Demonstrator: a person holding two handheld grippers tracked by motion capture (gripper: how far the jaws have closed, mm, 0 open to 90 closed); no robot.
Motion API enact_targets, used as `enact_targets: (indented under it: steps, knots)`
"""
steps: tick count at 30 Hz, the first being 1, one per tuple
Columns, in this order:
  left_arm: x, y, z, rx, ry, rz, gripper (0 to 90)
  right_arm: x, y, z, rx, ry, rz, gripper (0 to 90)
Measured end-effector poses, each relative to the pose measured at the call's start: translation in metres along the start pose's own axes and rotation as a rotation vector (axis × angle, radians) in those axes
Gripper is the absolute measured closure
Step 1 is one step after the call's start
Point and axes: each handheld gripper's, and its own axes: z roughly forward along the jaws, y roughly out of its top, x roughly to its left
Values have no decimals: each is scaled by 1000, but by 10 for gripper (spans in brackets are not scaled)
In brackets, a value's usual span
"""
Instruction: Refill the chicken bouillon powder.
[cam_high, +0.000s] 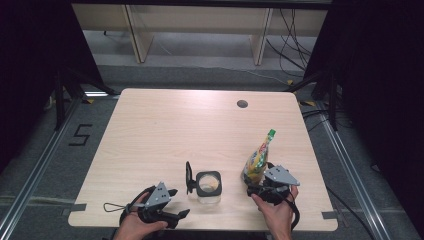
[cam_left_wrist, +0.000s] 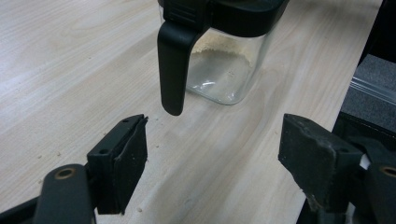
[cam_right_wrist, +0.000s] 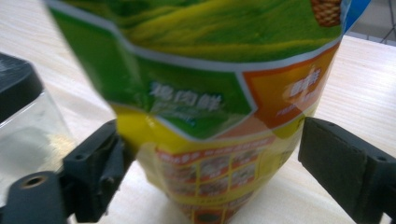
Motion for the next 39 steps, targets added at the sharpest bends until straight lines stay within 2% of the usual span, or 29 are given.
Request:
enact_targets:
  steps: [1,2,3,5,6,7,9,10,11,12,13,14,15,16,18,20,21,23,25,26,29,31,32,33,34,35,37,38,39]
  knots:
    - [-3,0,1,-14,-1,-25,234,-1,1,2,-13,-9,-7,92]
    - [-3,-1,1,-14,5,-27,234,-1,1,2,-13,-9,-7,92]
    - [-3,-1,0,-5,-10,-23,235,-1,1,2,-9,-15,-11,88]
    - [-2,0,-1,8,-10,8,237,-1,1,3,-13,-3,-9,96]
    - [-3,-1,1,-2,2,-8,238,-1,1,2,-11,-6,-27,108]
    - [-5,-1,0,-17,-7,-21,238,-1,1,2,-10,-4,-27,111]
    - [-4,0,-2,-6,-16,-18,241,-1,2,1,-9,-9,-27,116]
    - [-3,0,-2,-19,3,14,241,-1,2,1,-1,-6,-28,127]
    - [-3,0,-2,-19,3,14,243,-1,2,1,-1,-6,-28,127]
    - [-3,0,-3,-1,-15,-11,243,-2,3,0,3,1,-31,149]
    - [-4,0,-2,-7,-18,-18,246,-6,4,-1,-2,12,-57,198]
    - [-4,0,-2,-7,-18,-18,246,-6,4,-1,-2,12,-57,198]
    - [-4,0,-2,-8,-22,-13,247,-11,4,-5,14,44,-53,237]
    - [-3,0,-2,5,-12,3,247,-11,4,-5,14,44,-53,237]
    - [-3,1,-2,-10,-16,23,247,-17,3,-8,17,57,-68,275]
    - [-4,1,-2,-16,-19,21,249,-23,3,-11,26,77,-85,321]
    - [-5,0,-1,-13,-30,-8,252,-25,3,-12,28,85,-84,345]
    - [-4,0,-1,-9,-24,19,253,-35,3,-15,32,130,-100,407]
    - [-4,1,-1,-14,-29,31,253,-40,2,-16,34,146,-93,415]
    - [-5,0,-1,-7,-26,4,253,-42,2,-17,38,153,-96,417]
    - [-5,0,-1,-13,-34,-5,253,-44,1,-15,26,157,-101,416]
    - [-5,0,-1,-6,-32,2,253,-40,0,-16,17,134,-52,378]
    - [-6,0,1,-27,-18,5,253,-36,-1,-16,11,125,-17,335]
    - [-6,0,1,-30,-23,-1,253,-36,-1,-12,-29,99,-1,267]
    - [-6,0,0,-8,-27,3,253,-34,-1,-10,-46,75,19,231]
    - [-6,-1,2,-11,-22,12,252,-32,-2,-4,-70,54,71,210]
    - [-7,-1,2,-6,-30,14,252,-31,-2,-2,-77,51,92,213]
    - [-8,-1,2,-14,-33,5,252,-30,-3,1,-97,28,91,218]
    - [-7,-1,2,-3,-21,26,252,-28,-3,1,-101,33,102,229]
